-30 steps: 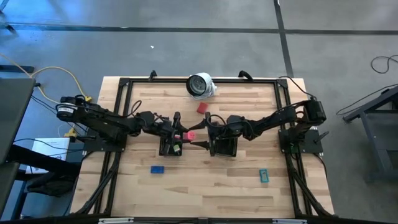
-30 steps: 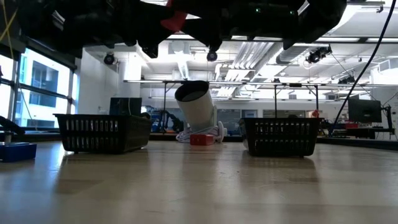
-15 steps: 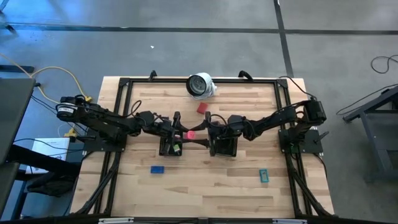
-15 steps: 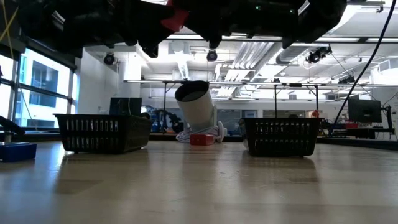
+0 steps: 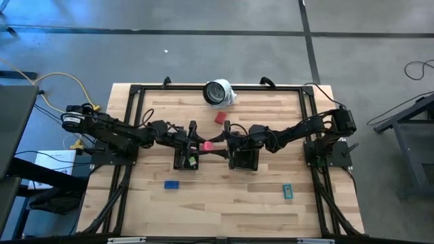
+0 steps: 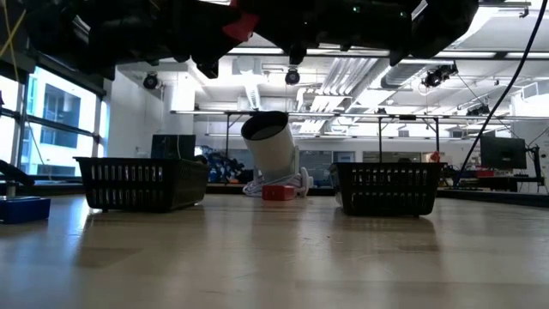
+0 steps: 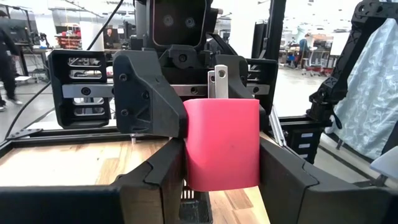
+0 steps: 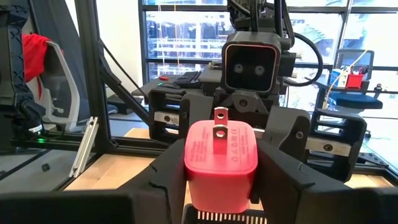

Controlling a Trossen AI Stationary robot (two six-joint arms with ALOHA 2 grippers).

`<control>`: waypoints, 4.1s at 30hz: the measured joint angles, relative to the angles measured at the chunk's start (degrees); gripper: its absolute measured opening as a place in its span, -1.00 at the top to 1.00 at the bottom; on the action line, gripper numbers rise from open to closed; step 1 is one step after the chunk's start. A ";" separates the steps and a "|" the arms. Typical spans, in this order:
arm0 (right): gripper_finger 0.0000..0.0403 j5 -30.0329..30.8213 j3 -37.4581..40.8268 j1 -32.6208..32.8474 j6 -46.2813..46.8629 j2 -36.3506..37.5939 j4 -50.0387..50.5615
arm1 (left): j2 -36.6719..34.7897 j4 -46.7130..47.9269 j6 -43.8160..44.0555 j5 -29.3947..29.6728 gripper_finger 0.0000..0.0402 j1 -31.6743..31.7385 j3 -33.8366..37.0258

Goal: Pick & Place Office items
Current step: Put the pink charger adapter into the left black bin

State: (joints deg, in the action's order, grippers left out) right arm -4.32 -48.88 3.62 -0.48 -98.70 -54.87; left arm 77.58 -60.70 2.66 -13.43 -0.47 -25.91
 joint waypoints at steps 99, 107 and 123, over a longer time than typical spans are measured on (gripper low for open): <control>0.30 -7.63 -20.94 -4.85 9.45 -21.81 16.73 | -30.56 37.27 -5.66 16.33 -0.09 -0.33 0.00; 0.30 -7.65 -20.86 -4.76 9.48 -21.81 17.85 | -30.56 37.15 -5.66 16.31 -0.09 -0.33 0.00; 0.30 -9.32 -20.81 -4.74 9.48 -21.81 22.30 | -30.56 37.10 -5.00 16.31 -0.09 -0.33 0.00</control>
State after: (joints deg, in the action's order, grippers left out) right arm -13.63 -69.69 -1.13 8.99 -120.51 -32.57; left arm 47.03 -23.59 -2.34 2.87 -0.80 -25.91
